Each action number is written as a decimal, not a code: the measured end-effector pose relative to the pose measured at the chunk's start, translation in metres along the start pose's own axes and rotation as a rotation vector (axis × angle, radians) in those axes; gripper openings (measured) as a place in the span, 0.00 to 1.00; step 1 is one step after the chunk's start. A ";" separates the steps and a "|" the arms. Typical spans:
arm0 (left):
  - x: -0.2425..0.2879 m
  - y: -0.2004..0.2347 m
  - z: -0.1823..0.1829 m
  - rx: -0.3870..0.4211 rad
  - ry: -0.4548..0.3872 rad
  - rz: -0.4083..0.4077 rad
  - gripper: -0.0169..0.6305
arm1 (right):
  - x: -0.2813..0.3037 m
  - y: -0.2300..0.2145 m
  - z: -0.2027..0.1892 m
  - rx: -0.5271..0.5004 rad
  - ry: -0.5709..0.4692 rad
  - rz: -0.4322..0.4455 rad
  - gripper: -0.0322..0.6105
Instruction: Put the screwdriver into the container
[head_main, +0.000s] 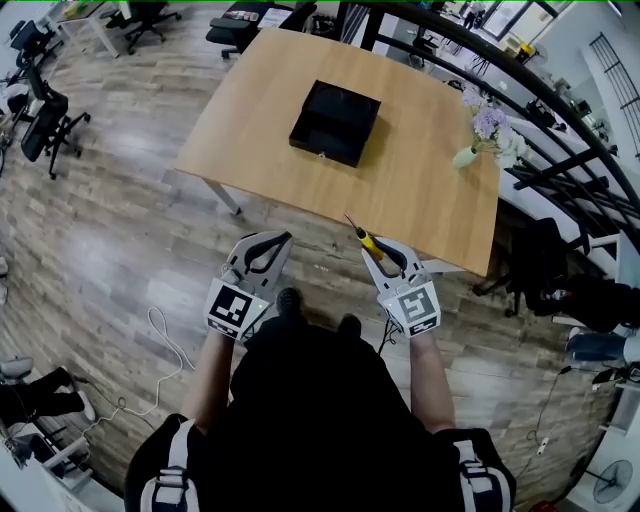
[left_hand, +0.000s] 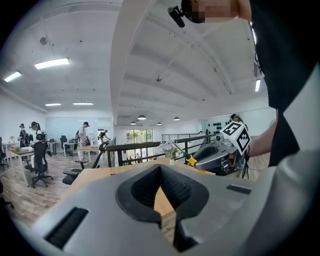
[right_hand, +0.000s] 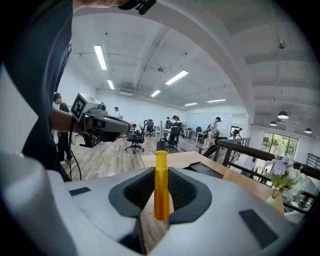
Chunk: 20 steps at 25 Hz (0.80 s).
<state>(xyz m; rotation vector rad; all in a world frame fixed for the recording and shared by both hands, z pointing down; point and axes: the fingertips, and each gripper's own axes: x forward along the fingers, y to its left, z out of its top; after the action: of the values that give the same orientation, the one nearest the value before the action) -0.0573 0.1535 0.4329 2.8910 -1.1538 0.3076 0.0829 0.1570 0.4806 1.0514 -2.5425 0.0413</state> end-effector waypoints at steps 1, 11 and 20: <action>0.000 0.005 0.000 0.005 0.000 -0.007 0.06 | 0.004 0.000 0.000 -0.005 0.000 -0.007 0.19; -0.009 0.050 -0.007 0.018 -0.008 -0.055 0.06 | 0.042 0.010 0.016 0.020 -0.008 -0.069 0.19; -0.015 0.069 -0.007 0.016 0.005 -0.071 0.06 | 0.057 0.009 0.024 0.031 0.008 -0.093 0.19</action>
<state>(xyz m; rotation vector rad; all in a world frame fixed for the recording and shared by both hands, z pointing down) -0.1163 0.1141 0.4330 2.9352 -1.0495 0.3234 0.0311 0.1209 0.4801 1.1774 -2.4906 0.0591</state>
